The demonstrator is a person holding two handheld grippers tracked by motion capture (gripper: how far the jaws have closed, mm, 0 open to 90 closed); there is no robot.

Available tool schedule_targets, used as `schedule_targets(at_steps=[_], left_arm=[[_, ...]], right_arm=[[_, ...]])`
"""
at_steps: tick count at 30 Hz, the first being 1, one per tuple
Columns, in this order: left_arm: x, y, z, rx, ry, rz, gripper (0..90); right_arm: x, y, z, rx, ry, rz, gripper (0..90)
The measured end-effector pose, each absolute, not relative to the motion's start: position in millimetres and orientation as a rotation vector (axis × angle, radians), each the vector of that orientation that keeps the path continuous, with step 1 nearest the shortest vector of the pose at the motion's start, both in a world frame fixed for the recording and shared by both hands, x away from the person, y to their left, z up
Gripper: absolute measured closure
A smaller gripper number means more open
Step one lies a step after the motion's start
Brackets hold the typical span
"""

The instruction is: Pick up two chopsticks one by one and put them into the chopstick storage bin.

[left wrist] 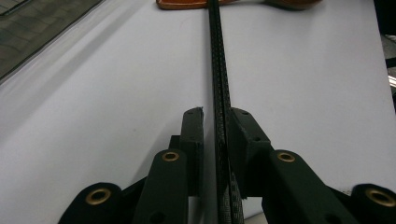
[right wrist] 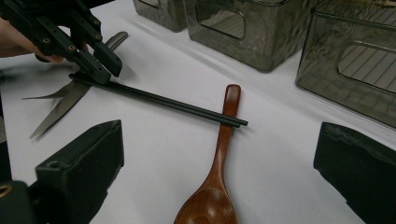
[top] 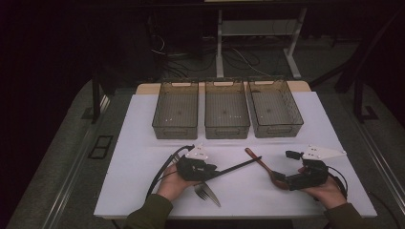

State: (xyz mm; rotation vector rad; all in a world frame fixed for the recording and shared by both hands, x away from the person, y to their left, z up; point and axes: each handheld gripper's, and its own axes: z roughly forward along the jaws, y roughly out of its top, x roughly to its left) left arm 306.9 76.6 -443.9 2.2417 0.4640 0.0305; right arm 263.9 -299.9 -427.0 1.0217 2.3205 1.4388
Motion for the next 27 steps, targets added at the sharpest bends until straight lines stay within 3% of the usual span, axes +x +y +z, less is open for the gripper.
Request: schedule_targets(at_steps=[27], left_arm=[[307.1,74.5,-447.1,2.256,0.470,0.041,75.9]], right_arm=[[264.8,-300.0,-427.6,1.018,2.325,1.435,1.2]])
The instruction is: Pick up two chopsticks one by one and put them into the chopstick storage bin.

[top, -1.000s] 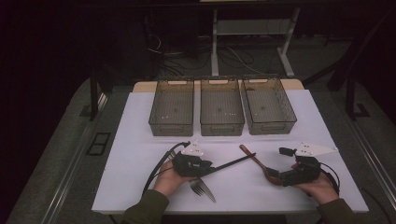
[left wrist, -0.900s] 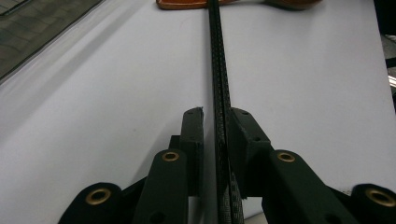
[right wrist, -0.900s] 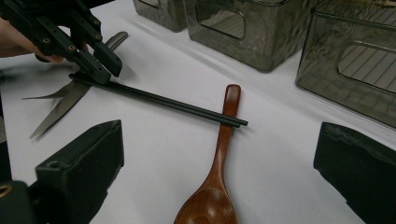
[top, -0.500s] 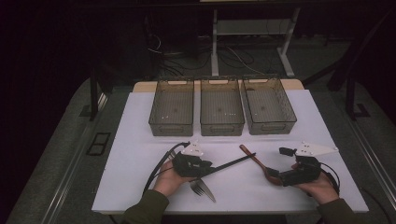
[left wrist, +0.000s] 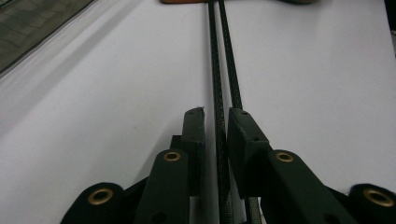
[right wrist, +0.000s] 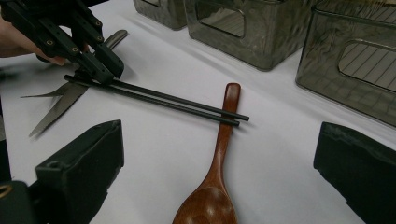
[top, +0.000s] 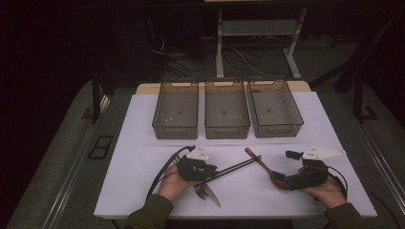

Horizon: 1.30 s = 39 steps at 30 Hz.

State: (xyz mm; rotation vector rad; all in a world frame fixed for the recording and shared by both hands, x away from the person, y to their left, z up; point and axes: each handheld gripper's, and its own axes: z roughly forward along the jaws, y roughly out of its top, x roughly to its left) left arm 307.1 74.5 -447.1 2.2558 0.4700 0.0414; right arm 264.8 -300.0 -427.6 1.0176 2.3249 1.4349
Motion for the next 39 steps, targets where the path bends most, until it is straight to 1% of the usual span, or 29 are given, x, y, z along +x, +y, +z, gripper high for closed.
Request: schedule_targets(at_steps=[7,11,22,39], left_arm=[[306,71,-449,2.284,0.458,0.076,78.9],[305,68,-450,2.299,0.458,0.095,83.1],[305,69,-449,2.302,0.482,0.099,84.2],[304,77,-436,2.244,0.498,0.082,84.8]], right_arm=[[265,-300,-428,1.019,2.326,1.434,1.2],[265,-300,-428,1.018,2.325,1.434,1.2],[265,-300,-428,1.016,2.325,1.434,1.2],[265,-298,-433,1.032,2.327,1.414,1.2]])
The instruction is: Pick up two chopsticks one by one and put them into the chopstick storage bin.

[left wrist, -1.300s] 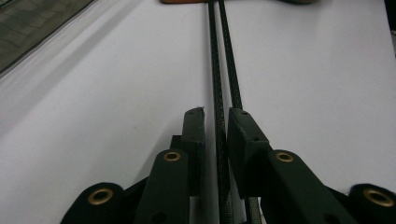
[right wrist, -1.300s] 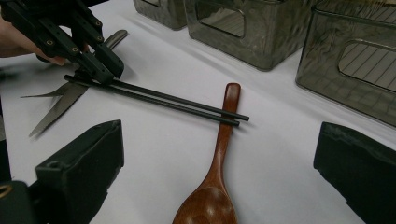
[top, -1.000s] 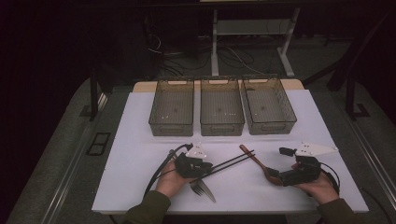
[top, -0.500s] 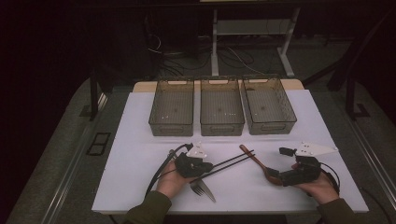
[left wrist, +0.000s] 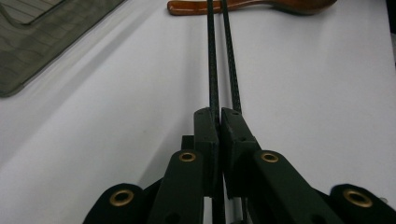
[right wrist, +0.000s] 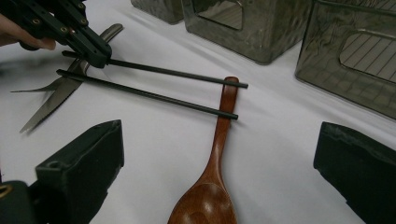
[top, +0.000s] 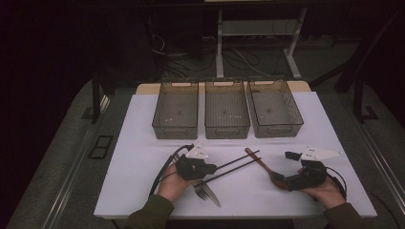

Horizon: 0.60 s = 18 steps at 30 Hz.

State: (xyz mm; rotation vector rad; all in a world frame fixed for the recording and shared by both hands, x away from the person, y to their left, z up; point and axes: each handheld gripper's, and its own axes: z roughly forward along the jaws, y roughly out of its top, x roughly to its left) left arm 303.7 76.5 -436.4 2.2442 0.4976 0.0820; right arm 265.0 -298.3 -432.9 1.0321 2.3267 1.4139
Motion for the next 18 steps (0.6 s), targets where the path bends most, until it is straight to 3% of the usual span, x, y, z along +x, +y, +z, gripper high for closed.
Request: schedule_targets(at_steps=[18], left_arm=[[299,91,-418,2.213,0.465,0.073,84.8]], right_arm=[[267,-297,-437,1.032,2.333,1.398,1.2]])
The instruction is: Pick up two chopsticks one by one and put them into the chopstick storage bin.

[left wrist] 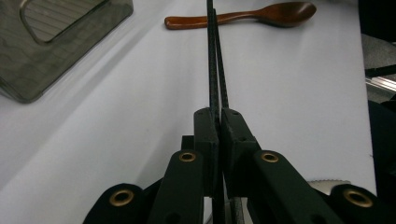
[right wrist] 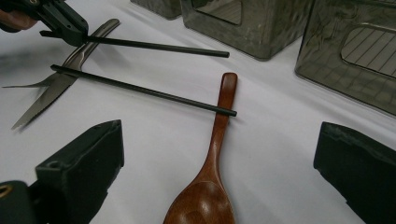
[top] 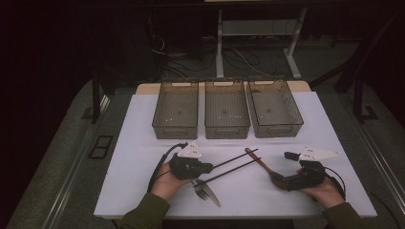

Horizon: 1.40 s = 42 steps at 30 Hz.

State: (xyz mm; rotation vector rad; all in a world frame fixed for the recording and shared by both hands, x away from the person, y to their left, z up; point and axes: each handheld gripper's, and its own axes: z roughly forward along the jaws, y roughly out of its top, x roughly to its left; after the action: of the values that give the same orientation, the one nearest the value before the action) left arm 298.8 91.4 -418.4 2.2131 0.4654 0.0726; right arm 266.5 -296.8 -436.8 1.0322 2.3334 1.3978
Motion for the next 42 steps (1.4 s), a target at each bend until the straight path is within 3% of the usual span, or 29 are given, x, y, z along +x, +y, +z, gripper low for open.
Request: schedule_targets(at_steps=[20,42], left_arm=[[300,108,-399,2.186,0.498,0.078,84.7],[328,152,-369,2.107,0.619,0.193,84.7]], right_arm=[[266,-298,-436,1.035,2.325,1.408,1.2],[265,-298,-435,1.038,2.312,1.407,1.2]])
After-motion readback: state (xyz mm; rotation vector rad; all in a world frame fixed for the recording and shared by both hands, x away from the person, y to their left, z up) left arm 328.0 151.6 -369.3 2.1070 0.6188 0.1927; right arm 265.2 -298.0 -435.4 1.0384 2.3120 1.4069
